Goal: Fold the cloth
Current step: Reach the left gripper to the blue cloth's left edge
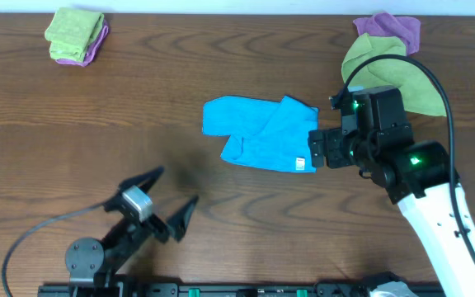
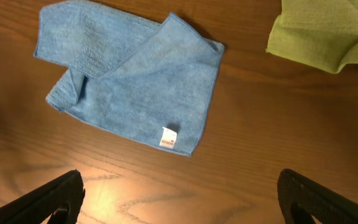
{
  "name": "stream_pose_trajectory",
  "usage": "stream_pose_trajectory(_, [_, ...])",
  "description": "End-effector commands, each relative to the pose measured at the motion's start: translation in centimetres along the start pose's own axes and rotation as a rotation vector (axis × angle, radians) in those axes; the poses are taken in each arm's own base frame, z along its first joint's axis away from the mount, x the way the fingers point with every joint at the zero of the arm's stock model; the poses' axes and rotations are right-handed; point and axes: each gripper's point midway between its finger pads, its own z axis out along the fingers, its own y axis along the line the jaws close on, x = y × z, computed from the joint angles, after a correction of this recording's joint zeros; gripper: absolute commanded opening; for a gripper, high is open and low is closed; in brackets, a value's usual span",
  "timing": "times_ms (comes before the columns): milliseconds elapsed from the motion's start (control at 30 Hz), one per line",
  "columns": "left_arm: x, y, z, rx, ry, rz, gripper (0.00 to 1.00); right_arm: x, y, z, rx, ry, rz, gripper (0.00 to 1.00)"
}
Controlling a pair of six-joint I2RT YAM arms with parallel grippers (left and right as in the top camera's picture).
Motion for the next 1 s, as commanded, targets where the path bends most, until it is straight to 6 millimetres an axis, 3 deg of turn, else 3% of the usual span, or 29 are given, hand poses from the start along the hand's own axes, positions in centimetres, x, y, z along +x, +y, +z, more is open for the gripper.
stream_pose_trajectory(0, [-0.7, 3.7, 0.6, -0.175, -0.046, -0.224, 0.95, -0.9, -0.3, -0.8, 0.012, -0.034, 0.011, 0.99])
stream_pose_trajectory(133, [0.9, 6.2, 2.4, -0.248, 0.033, -0.378, 0.95, -0.7, -0.3, -0.8, 0.012, -0.024, 0.03, 0.99])
stream_pose_trajectory(433, [2.5, 8.1, 10.4, -0.095, 0.346, -0.534, 0.96, -0.2, -0.4, -0.8, 0.012, -0.003, 0.03, 0.99])
stream_pose_trajectory(533, [4.3, 9.5, 12.6, -0.083, 0.445, -0.619, 0.95, 0.0, -0.4, -0.8, 0.013, 0.004, 0.03, 0.99])
stream_pose_trajectory(667, [6.0, 9.7, 14.9, 0.019, 0.534, -0.708, 0.95, -0.1, -0.4, -0.8, 0.013, 0.002, 0.03, 0.99])
stream_pose_trajectory(800, [7.7, 10.5, 16.0, 0.036, 0.582, -0.761, 0.95, -0.1, -0.4, -0.8, 0.013, -0.002, 0.03, 0.99])
stream_pose_trajectory(967, [10.7, 12.3, 16.0, -0.015, 0.622, -0.711, 0.95, -0.2, -0.4, -0.8, 0.012, -0.005, 0.03, 0.99])
